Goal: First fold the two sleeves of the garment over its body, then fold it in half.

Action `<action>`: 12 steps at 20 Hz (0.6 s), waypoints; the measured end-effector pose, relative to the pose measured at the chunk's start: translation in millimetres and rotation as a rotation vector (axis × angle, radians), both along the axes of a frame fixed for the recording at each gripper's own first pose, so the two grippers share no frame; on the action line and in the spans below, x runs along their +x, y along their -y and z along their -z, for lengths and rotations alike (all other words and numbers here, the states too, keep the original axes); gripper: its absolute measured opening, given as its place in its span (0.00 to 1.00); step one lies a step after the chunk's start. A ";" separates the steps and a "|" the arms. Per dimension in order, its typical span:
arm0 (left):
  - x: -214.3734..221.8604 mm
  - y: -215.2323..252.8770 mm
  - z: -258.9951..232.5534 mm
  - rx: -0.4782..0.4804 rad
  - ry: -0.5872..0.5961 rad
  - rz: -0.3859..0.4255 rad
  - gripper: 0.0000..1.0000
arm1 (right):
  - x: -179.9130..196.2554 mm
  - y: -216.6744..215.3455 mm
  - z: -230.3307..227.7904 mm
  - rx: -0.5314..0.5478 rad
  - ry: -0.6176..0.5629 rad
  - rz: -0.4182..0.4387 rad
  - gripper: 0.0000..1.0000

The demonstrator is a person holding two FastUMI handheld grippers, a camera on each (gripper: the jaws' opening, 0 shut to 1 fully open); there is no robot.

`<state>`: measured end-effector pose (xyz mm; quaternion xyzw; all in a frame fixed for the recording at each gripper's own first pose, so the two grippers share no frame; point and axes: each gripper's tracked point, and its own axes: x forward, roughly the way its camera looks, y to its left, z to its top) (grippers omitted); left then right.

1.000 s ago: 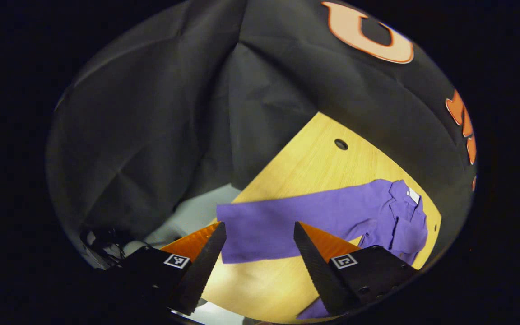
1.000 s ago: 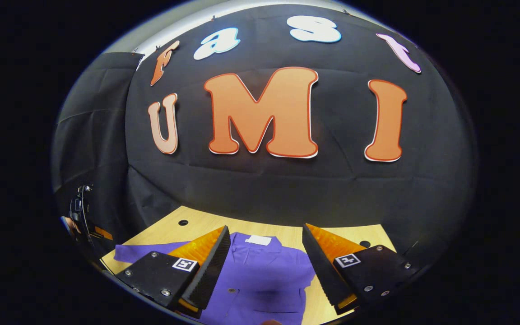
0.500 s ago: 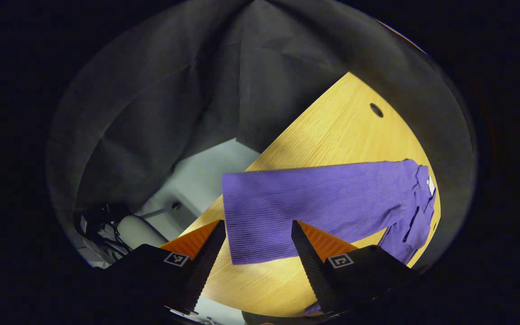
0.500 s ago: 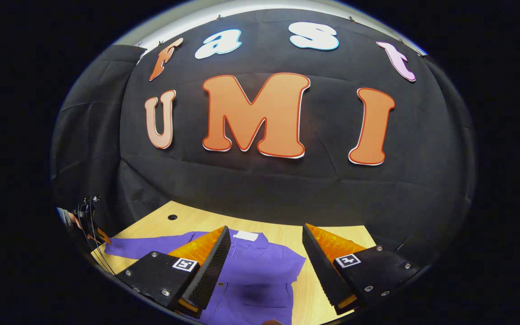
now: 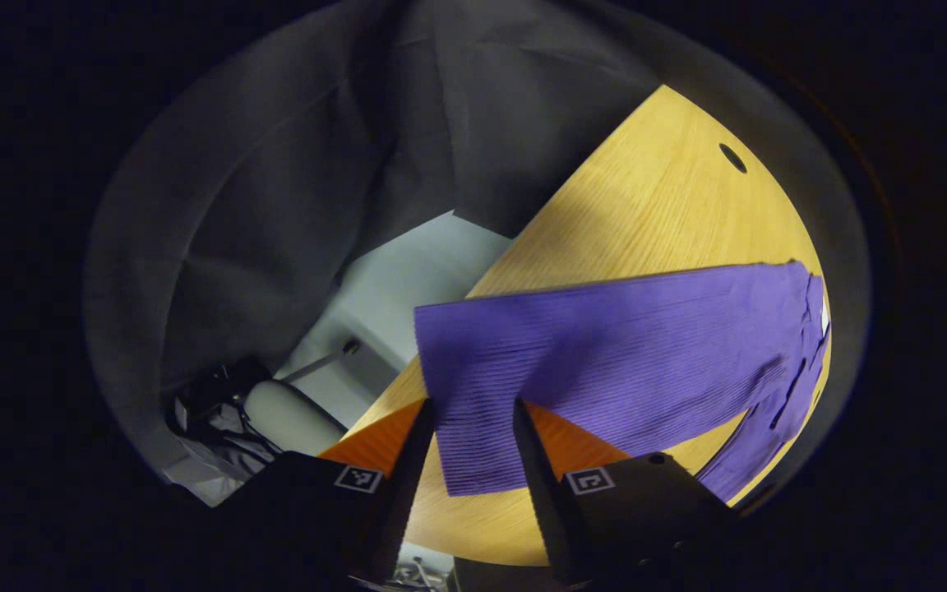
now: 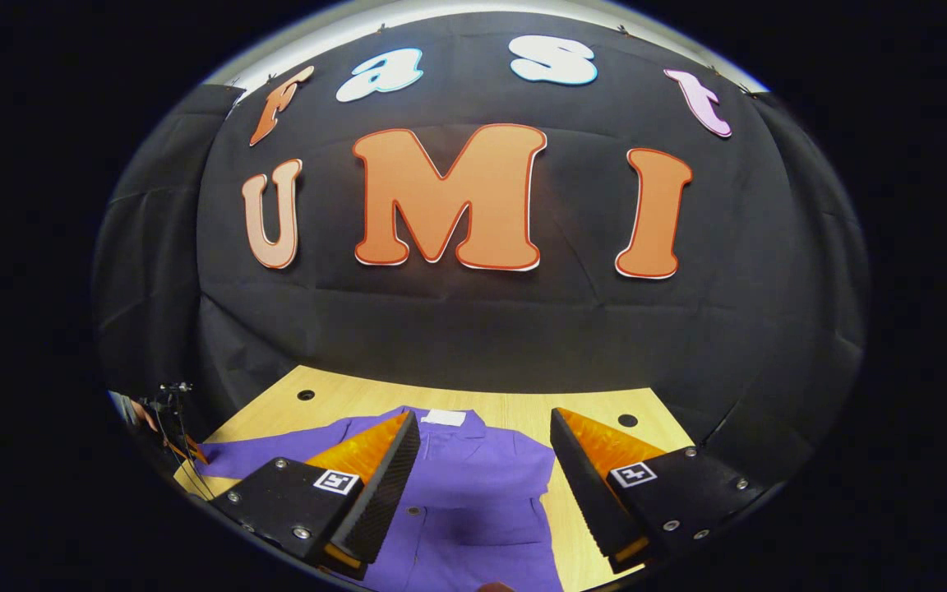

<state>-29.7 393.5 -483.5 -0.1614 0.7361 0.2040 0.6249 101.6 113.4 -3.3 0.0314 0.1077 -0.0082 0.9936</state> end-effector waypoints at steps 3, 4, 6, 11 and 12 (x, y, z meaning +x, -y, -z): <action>15.0 10.3 -0.9 -0.026 -0.005 0.003 0.28 | -5.0 -9.2 0.9 -0.013 -0.003 0.001 0.95; 17.4 11.6 0.9 -0.033 0.000 0.014 0.14 | -5.0 -11.9 0.5 -0.021 -0.001 -0.005 0.95; 21.0 12.2 4.7 -0.047 0.029 0.040 0.11 | -6.6 -15.5 0.2 -0.022 -0.003 -0.020 0.95; 45.6 24.8 -24.6 -0.034 0.114 0.115 0.06 | -3.1 -1.2 -5.5 -0.039 0.003 -0.039 0.95; 55.3 33.4 -37.0 -0.027 0.145 0.149 0.07 | -1.9 1.9 -5.1 -0.034 0.005 -0.043 0.95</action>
